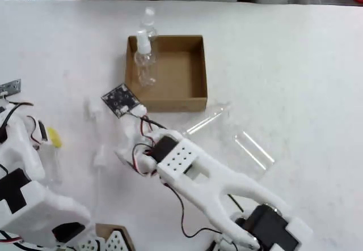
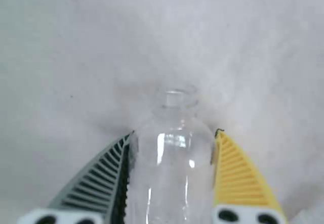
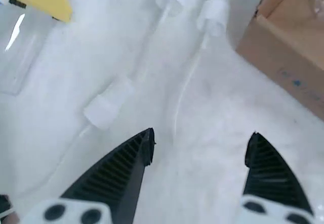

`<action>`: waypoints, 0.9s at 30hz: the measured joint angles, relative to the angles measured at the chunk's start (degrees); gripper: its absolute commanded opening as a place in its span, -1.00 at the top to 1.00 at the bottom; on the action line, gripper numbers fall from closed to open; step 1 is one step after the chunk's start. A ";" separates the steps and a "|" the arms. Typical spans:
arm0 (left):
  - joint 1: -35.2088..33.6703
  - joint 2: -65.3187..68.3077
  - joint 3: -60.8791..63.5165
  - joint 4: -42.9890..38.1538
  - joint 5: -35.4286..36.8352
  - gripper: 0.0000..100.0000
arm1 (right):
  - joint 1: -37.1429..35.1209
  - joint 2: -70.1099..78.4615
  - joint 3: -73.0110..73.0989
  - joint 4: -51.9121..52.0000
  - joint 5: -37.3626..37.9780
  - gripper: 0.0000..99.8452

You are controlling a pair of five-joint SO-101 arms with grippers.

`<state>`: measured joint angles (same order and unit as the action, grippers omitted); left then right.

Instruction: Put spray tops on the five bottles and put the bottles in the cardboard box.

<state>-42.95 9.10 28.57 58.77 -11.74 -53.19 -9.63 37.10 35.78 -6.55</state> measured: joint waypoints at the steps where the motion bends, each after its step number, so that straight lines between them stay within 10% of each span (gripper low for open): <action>1: 0.00 0.00 0.00 0.00 0.00 0.84 | -0.18 1.41 0.00 -1.41 0.00 0.47; 15: 0.35 -0.09 0.35 -0.62 0.00 0.84 | -0.62 16.18 -0.70 -18.81 -0.18 0.48; 27: 0.35 -0.09 0.35 -0.62 0.00 0.84 | -0.62 23.82 -11.08 -12.13 -0.26 0.96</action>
<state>-42.59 9.01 28.92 58.15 -11.74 -53.80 14.20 26.02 23.65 -6.81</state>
